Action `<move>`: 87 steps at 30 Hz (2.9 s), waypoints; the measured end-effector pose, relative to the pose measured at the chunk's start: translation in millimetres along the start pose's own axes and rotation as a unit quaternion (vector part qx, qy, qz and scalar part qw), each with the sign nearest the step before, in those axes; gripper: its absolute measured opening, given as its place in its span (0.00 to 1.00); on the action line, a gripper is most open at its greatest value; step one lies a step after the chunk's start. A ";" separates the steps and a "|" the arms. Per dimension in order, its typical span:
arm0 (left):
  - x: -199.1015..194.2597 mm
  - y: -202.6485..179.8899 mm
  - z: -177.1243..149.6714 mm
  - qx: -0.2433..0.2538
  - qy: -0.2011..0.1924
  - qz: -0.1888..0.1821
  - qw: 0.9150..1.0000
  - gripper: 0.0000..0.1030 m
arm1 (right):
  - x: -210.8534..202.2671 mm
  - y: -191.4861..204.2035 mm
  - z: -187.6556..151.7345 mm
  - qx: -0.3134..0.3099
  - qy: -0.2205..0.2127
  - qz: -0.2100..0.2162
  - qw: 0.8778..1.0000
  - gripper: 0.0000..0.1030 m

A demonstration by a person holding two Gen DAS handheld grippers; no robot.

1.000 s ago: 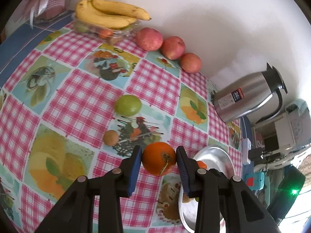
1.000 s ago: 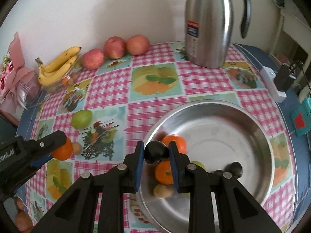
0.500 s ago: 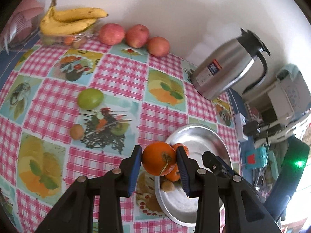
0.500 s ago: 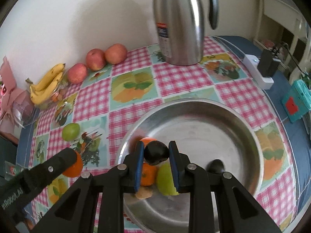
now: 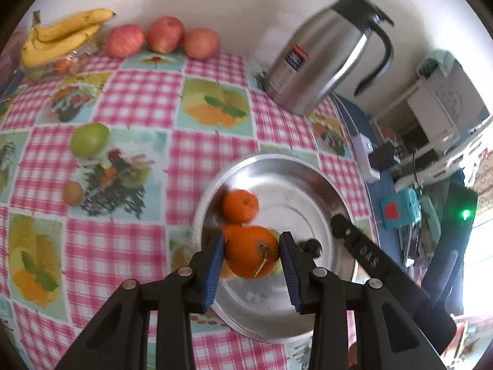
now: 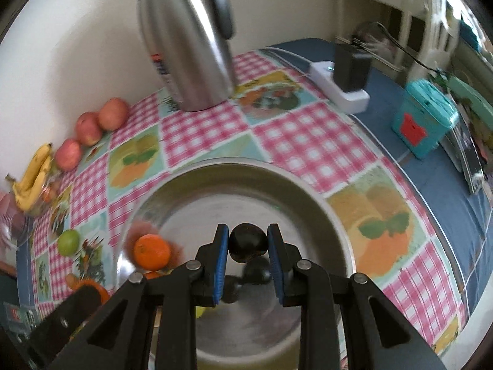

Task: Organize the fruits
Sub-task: 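Carry the tangerine in the left tool while the right carries the plum over the plate, then open the left gripper to drop the tangerine while the right drops the plum into the plate, then withdraw both open tools from the plate toward the green apple and kiwi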

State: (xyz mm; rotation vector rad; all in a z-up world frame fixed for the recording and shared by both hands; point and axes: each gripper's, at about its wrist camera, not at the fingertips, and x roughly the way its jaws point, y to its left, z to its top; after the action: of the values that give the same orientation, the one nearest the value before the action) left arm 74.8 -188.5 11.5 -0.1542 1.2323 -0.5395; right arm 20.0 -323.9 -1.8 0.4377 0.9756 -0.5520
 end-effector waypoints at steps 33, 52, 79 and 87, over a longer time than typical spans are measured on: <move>51.9 -22.3 -29.0 0.025 0.095 0.015 0.995 0.38 | 27.8 -33.5 -11.8 0.054 0.043 -0.067 0.995 0.26; 26.4 -4.6 -11.8 0.002 0.057 0.011 0.998 0.54 | 5.1 -24.6 -2.1 0.043 0.001 -0.062 0.997 0.57; -40.7 158.2 22.1 -0.207 -0.057 0.099 0.972 0.66 | -17.6 72.2 -17.9 -0.097 -0.008 0.003 0.995 0.59; -51.4 189.0 19.8 -0.240 -0.070 0.124 0.960 0.73 | -15.9 112.4 -33.7 -0.156 0.003 0.029 0.987 0.59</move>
State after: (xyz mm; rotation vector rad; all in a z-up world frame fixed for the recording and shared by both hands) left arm 139.7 -4.2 -12.6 -0.4337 1.2037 -0.0032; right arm 60.4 -212.9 6.7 0.1861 1.0325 -0.3374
